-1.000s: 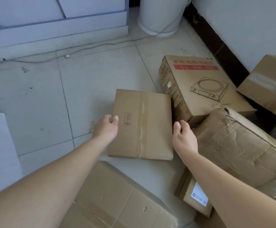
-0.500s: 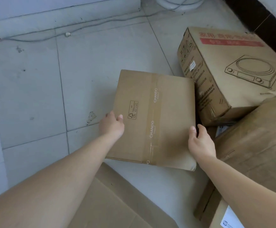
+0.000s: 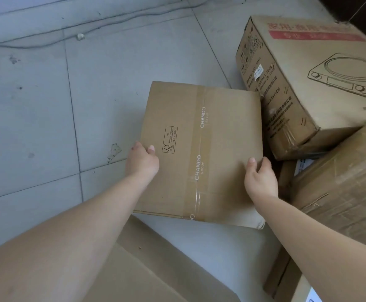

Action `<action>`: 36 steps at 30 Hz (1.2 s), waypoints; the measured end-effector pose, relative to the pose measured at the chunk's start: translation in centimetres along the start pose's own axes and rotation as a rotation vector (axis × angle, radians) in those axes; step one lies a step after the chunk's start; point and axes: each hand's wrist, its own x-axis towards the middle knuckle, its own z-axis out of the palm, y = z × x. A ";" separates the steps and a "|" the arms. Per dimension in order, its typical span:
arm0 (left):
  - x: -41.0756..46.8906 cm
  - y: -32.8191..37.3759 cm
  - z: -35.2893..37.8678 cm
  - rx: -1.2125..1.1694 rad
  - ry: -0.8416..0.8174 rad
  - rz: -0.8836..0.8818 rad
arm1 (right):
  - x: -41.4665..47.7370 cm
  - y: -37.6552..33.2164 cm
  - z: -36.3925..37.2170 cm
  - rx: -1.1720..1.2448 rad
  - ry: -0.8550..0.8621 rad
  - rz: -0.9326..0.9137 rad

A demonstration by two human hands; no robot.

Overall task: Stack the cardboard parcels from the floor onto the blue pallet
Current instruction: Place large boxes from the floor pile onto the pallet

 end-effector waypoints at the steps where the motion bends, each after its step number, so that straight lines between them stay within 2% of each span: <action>1: -0.2 0.0 -0.4 0.013 0.012 0.009 | -0.5 -0.1 -0.2 -0.002 -0.002 -0.007; 7: -2.2 0.8 -4.4 0.049 0.102 0.077 | -3.2 -2.7 -2.5 -0.085 0.028 -0.066; 13: -5.9 4.2 -9.8 0.115 0.127 0.129 | -5.5 -7.8 -7.0 -0.219 0.084 -0.179; 20: -10.6 7.8 -16.4 0.200 0.147 0.199 | -8.4 -14.3 -12.7 -0.317 0.150 -0.227; 30: -18.4 14.3 -25.8 0.146 0.192 0.283 | -16.0 -21.3 -22.5 -0.261 0.227 -0.244; 36: -24.0 15.6 -29.5 0.095 0.196 0.349 | -21.5 -22.4 -27.5 -0.217 0.302 -0.252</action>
